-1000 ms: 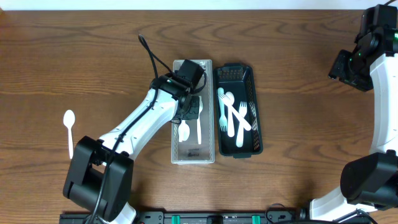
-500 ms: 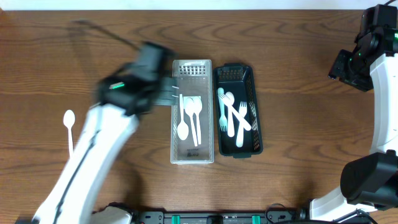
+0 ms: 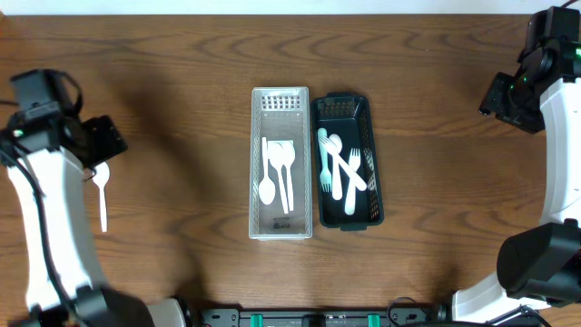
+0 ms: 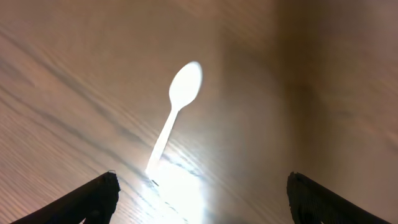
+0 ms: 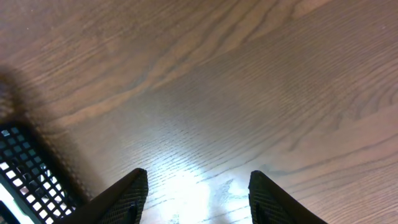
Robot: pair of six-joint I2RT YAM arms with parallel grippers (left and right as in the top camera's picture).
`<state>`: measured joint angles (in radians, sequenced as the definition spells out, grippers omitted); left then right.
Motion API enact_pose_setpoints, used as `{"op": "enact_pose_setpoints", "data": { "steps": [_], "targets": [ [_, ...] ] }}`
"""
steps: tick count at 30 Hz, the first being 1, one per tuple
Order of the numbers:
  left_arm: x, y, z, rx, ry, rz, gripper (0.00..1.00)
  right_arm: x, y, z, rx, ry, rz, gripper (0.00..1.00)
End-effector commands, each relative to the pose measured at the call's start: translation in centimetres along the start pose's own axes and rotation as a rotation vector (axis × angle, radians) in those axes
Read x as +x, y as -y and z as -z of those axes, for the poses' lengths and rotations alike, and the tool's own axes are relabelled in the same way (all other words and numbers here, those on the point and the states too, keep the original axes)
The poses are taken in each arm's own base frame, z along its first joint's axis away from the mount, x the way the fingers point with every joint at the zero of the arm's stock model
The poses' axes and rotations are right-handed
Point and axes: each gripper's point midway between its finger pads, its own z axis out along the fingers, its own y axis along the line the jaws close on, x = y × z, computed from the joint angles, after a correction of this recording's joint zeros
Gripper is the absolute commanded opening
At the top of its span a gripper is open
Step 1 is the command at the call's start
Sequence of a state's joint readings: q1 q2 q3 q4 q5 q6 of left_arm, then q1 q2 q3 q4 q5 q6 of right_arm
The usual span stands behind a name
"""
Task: Pack container
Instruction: 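Move the left gripper to the last white spoon and grasp it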
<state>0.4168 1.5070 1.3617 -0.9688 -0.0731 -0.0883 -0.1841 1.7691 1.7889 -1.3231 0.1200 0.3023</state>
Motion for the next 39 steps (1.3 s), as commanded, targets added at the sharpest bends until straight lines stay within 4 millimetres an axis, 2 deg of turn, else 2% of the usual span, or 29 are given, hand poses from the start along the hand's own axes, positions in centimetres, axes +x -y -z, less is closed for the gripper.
{"op": "enact_pose_setpoints", "data": {
  "steps": [1,6,9,14,20,24,27,30,32,35,37,39],
  "targets": [
    [1.1,-1.0,-4.2,0.033,-0.124,-0.007,0.88,0.1,0.2,-0.3,0.001,-0.011,0.008,0.56],
    [1.9,-2.4,-10.0,0.033,-0.236,0.008,0.88,0.1,0.1,-0.3,0.0,-0.011,0.008,0.56],
    [2.6,-2.9,-12.6,0.031,-0.286,-0.014,0.89,0.1,0.1,-0.3,0.0,-0.011,0.008,0.56],
    [3.8,-3.3,-15.5,0.031,-0.349,-0.023,0.89,0.1,0.1,-0.3,0.0,-0.01,0.007,0.56],
    [4.8,-3.3,-17.6,0.031,-0.396,-0.024,0.89,0.1,0.1,-0.3,0.0,-0.009,-0.001,0.56],
    [5.2,-3.2,-18.3,0.031,-0.409,-0.024,0.89,0.1,0.1,-0.3,0.0,-0.009,-0.013,0.56],
    [5.5,-3.2,-18.8,0.031,-0.422,-0.024,0.93,0.0,0.1,-0.3,-0.001,-0.007,-0.012,0.56],
    [5.8,-3.2,-19.1,0.027,-0.436,-0.001,0.92,0.0,0.1,-0.3,-0.001,-0.007,-0.012,0.56],
    [5.9,-3.1,-19.1,0.025,-0.438,0.014,0.84,0.0,0.1,-0.3,-0.001,-0.006,-0.012,0.56],
    [6.0,-3.1,-19.0,0.03,-0.443,0.014,0.62,0.0,0.1,-0.3,-0.001,-0.007,-0.012,0.56],
    [6.1,-3.1,-19.0,0.03,-0.448,0.014,0.41,0.0,0.1,-0.3,-0.001,-0.006,-0.012,0.56],
    [6.2,-3.1,-18.9,0.03,-0.452,0.014,0.31,0.0,0.1,-0.3,-0.001,-0.006,-0.012,0.56]
  ]
}}
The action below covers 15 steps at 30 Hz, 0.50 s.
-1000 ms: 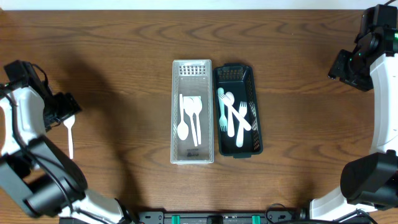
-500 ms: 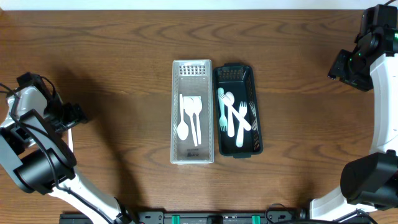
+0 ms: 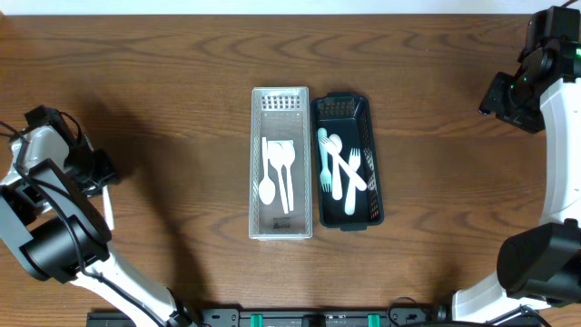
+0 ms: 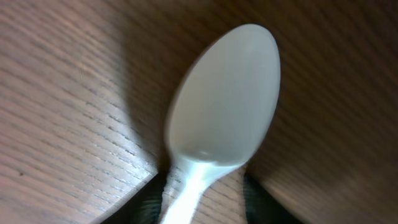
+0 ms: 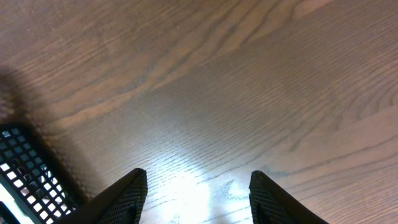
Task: Pack container
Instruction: 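Move the left gripper to the last white spoon and grasp it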
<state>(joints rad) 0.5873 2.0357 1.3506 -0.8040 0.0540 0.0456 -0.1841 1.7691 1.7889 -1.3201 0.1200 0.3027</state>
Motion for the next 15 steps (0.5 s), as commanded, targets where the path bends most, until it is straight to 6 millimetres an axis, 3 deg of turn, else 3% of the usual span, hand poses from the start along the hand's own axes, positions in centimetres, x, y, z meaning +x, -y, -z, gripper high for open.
{"op": "enact_pose_setpoints", "data": {
  "steps": [1,7,15],
  "targets": [
    [1.03,-0.65,-1.84,-0.028,-0.062,0.009,0.26,0.05,0.14,-0.3,0.001,-0.009,-0.011,0.56],
    [1.29,-0.65,-1.82,-0.028,-0.073,0.009,0.06,-0.01,0.12,-0.31,0.0,-0.007,-0.012,0.56],
    [1.29,0.15,-1.53,0.017,-0.071,0.01,0.06,-0.21,0.07,-0.3,-0.003,0.002,-0.012,0.57]
  ]
}}
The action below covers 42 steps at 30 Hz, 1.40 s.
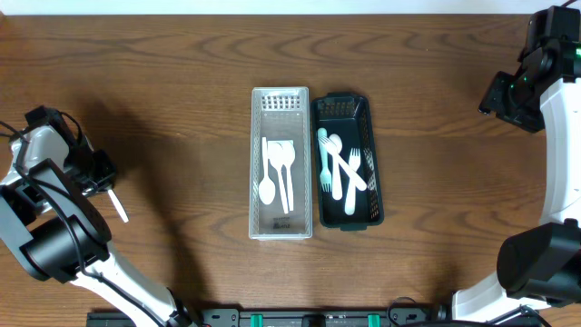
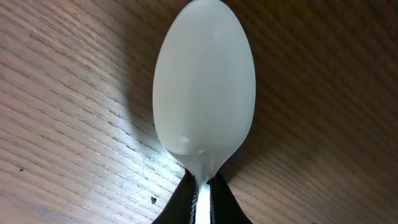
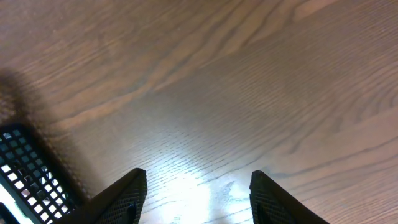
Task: Pack container
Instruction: 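Move the left gripper to the last white spoon and grasp it, then carry the last spoon into the white tray and release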
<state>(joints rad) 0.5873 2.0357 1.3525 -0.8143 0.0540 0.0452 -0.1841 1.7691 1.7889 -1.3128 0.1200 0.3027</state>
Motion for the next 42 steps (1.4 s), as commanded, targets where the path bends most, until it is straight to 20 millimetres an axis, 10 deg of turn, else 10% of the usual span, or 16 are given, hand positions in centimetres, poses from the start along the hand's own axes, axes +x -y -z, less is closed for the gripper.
{"op": "enact_pose_setpoints", "data": {
  "steps": [1,6,11,20,30,42],
  "targets": [
    [1.0,0.5,-1.2,0.034,-0.059,0.009,0.06,-0.1,0.1,-0.3,-0.001,-0.004,-0.012,0.57],
    [0.1,2.7,3.7,0.04,0.008,-0.046,0.06,-0.2,0.1,-0.3,-0.003,0.002,-0.012,0.57],
    [1.0,8.5,13.1,0.063,0.183,-0.207,0.06,-0.2,0.0,-0.3,-0.003,0.002,-0.001,0.57],
    [10.8,22.1,23.7,0.235,0.421,-0.529,0.06,-0.4,0.0,-0.3,-0.005,0.008,-0.002,0.57],
    [18.0,31.9,19.1,0.284,0.324,-0.77,0.06,-0.4,-0.1,-0.9,-0.002,-0.002,0.007,0.58],
    [18.7,33.8,8.3,0.117,0.098,-0.81,0.06,0.8,-0.1,-3.9,0.02,-0.078,0.025,0.58]
  ]
}}
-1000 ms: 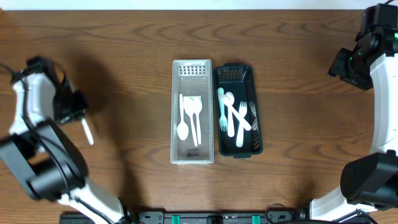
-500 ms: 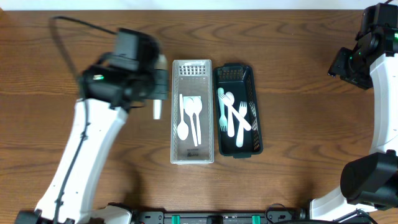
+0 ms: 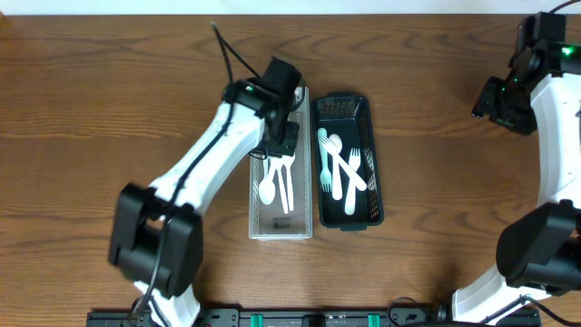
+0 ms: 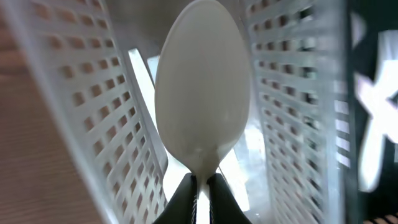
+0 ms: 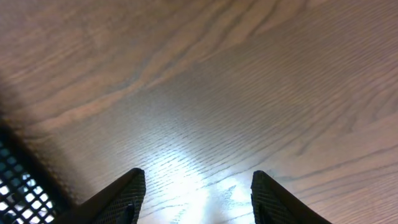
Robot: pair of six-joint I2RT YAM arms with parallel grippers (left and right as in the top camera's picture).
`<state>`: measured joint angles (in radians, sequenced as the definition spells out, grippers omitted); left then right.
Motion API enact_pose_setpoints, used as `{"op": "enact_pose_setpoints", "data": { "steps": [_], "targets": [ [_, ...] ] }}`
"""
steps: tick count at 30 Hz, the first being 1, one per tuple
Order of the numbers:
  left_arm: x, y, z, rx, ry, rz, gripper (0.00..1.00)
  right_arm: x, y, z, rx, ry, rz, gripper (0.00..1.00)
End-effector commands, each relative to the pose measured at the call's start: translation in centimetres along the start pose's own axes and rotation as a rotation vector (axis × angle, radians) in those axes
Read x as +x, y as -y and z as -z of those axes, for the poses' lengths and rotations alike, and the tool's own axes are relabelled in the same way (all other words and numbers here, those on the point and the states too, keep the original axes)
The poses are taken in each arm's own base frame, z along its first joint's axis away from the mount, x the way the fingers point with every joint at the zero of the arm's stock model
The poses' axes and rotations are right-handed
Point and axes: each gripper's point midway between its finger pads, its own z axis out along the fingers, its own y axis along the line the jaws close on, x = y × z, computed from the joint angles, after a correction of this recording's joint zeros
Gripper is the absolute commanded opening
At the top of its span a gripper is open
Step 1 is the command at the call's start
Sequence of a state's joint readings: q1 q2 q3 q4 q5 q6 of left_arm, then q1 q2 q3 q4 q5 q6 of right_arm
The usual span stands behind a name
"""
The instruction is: Pack container
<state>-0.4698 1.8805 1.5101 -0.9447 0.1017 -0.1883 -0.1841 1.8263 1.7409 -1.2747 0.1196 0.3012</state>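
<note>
A white plastic spoon [image 4: 203, 87] fills the left wrist view, bowl up, its neck pinched between the black fingers of my left gripper [image 4: 202, 190]. It hangs inside the white slotted basket [image 4: 99, 118]. In the overhead view my left gripper [image 3: 284, 138] is over the far half of that white basket [image 3: 255, 195], which holds a spoon [image 3: 267, 187] and other white cutlery. My right gripper [image 5: 196, 190] stands open over bare wood at the far right [image 3: 496, 98].
A black mesh basket [image 3: 377, 186] with white forks and spoons [image 3: 339, 168] stands against the white basket's right side. My left arm [image 3: 204, 168] stretches diagonally from the front left across the table. Brown wooden tabletop lies all around.
My left gripper, shut on the spoon at the table's left edge, is now over the white basket in the middle, the spoon still in it. The right arm barely shifted.
First the spoon lay on the wood at the far left under my open left gripper. Then the gripper was down around its neck, then shut on it. Now the spoon hangs inside the white basket. The right gripper stayed open at the far right.
</note>
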Motion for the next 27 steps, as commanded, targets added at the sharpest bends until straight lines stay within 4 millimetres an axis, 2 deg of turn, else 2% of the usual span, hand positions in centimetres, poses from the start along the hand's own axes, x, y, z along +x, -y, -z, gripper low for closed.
{"op": "enact_pose_setpoints", "data": {
  "steps": [1,2,4,5,9,11,13,15,16,18,19,21,24,27],
  "targets": [
    [0.5,-0.3,-1.2,-0.016,-0.031,0.017,0.06,0.2,0.1,-0.7,0.001,-0.014,0.015,0.58],
    [0.4,-0.3,-1.2,-0.016,-0.029,0.017,0.1,0.2,0.1,-0.7,0.001,-0.014,0.015,0.58],
    [0.2,-0.2,-1.2,-0.014,-0.022,0.016,0.34,0.1,0.1,-0.7,0.0,-0.011,0.015,0.58],
    [0.1,-0.2,-1.0,-0.012,-0.016,0.016,0.41,0.0,0.1,-0.7,-0.001,-0.007,0.014,0.58],
    [-0.8,0.1,0.2,-0.002,0.023,0.005,0.47,-0.6,-0.1,-0.7,-0.009,0.02,0.012,0.59],
    [-1.6,0.3,1.5,0.006,0.065,-0.019,0.49,-1.3,-0.5,-0.7,-0.019,0.047,0.031,0.59],
    [-2.7,-0.3,3.3,-0.027,0.129,-0.019,0.52,-1.9,-1.4,-0.6,-0.042,0.079,0.057,0.62],
    [-4.0,-1.7,5.4,-0.095,0.212,-0.002,0.58,-2.8,-2.7,-0.3,-0.073,0.123,0.094,0.68],
    [-4.6,-2.6,6.4,-0.123,0.253,0.011,0.64,-3.3,-3.6,-0.1,-0.093,0.152,0.119,0.72],
    [-5.9,-4.5,8.5,-0.171,0.344,0.053,0.83,-4.4,-5.6,0.4,-0.132,0.218,0.17,0.81],
    [-6.6,-5.7,9.6,-0.188,0.388,0.082,0.96,-5.0,-6.8,0.8,-0.149,0.26,0.196,0.87],
    [-7.7,-8.1,11.1,-0.2,0.453,0.134,0.98,-6.1,-9.1,1.7,-0.18,0.339,0.256,0.99],
    [-8.8,-12.3,12.2,-0.229,0.506,0.227,0.98,-7.0,-12.3,3.1,-0.226,0.437,0.317,0.99],
    [-8.6,-16.0,12.6,-0.261,0.514,0.305,0.98,-7.9,-14.4,4.3,-0.258,0.514,0.333,0.99]
  ]
}}
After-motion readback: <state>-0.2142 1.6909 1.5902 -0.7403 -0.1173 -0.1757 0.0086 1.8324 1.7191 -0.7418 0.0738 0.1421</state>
